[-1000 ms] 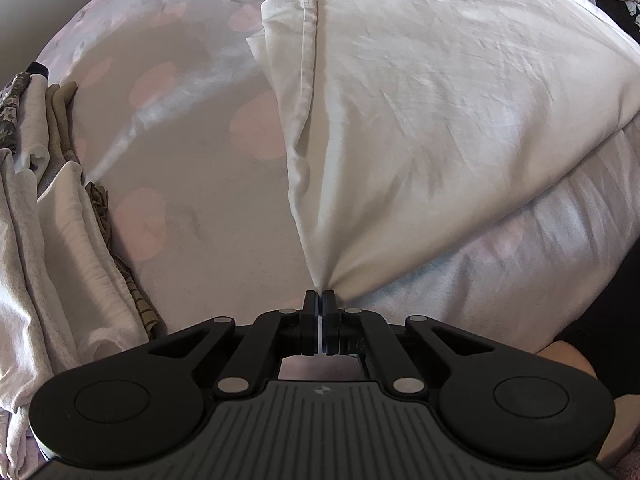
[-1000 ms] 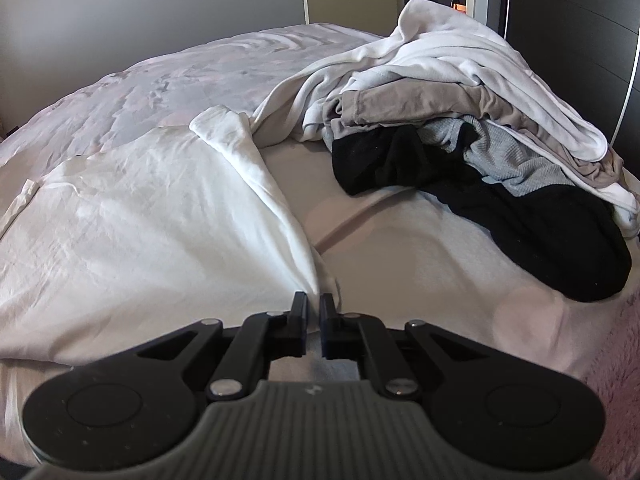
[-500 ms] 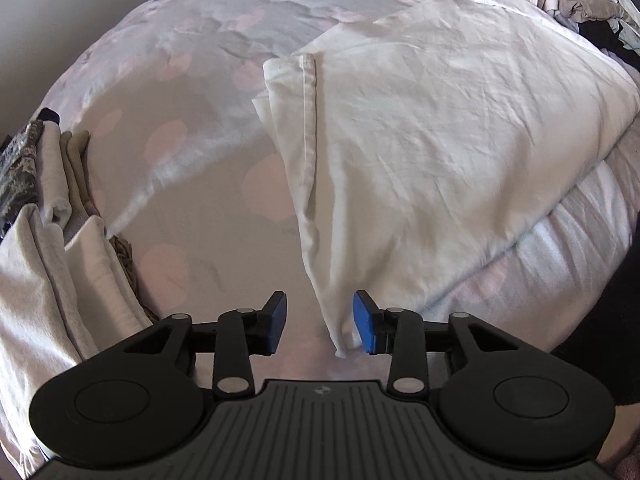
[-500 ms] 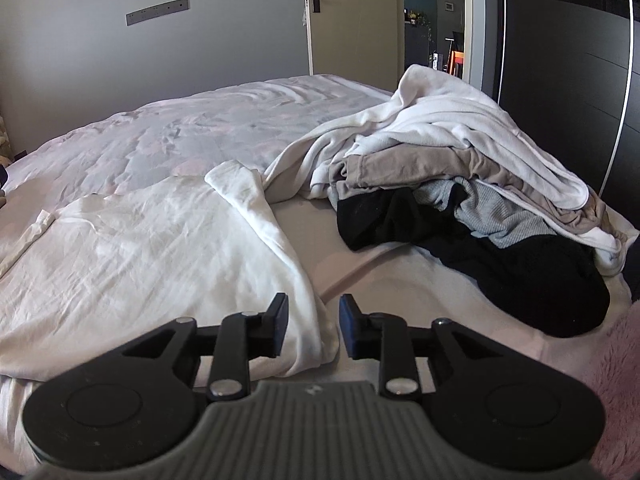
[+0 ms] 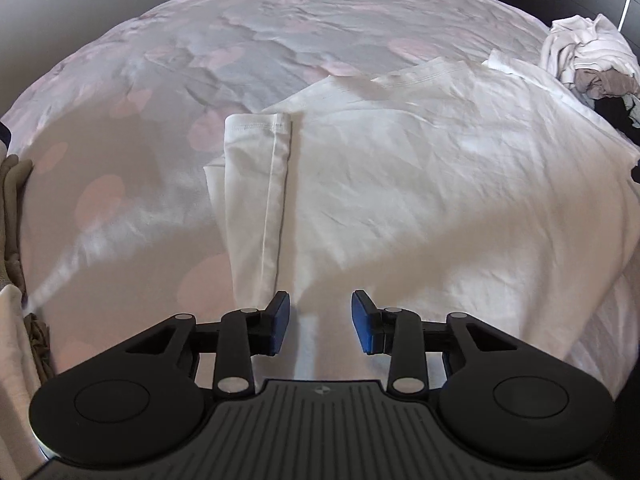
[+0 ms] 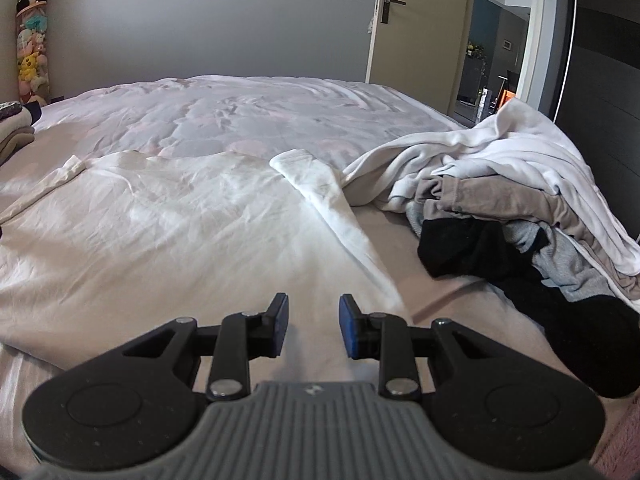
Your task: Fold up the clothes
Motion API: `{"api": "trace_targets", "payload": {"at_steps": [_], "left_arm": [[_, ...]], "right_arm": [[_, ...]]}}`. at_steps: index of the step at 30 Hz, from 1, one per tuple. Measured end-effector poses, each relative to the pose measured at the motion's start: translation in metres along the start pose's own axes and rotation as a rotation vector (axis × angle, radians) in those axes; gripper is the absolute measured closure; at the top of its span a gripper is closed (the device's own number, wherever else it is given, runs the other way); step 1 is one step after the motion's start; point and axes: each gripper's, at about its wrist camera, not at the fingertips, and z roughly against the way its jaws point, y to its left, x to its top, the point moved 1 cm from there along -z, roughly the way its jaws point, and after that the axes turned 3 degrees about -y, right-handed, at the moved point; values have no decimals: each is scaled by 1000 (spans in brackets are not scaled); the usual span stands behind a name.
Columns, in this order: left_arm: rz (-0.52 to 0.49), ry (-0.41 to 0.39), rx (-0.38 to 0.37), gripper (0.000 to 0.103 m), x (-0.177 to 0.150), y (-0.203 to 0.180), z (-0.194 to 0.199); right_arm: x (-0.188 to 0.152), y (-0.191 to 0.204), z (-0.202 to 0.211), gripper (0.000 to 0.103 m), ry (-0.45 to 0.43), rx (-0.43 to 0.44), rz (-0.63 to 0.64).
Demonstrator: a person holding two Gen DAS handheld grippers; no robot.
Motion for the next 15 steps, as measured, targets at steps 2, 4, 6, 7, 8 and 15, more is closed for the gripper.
{"api": "trace_targets", "payload": {"at_steps": [2,4,6,7,8,15], "left_arm": [[21,-5,9,70,1,8,-11],[36,-22,24,70,1,16,-16],[41,-47,49,70,3,22,-18],[44,-60,61,70,4,25,-19],[46,-73,74,70,5,28,-19],[88,-116,181,70,13,52,-24]], "right_arm": [[-2,5,-7,72,13,2,20],[-5,6,-12,72,30,3,23],[-7,7,-16,71,45,4,20],[-7,6,-17,71,50,3,14],[-7,6,-18,69,53,0,7],[0,7,-19,68,78,-1,-20]]}}
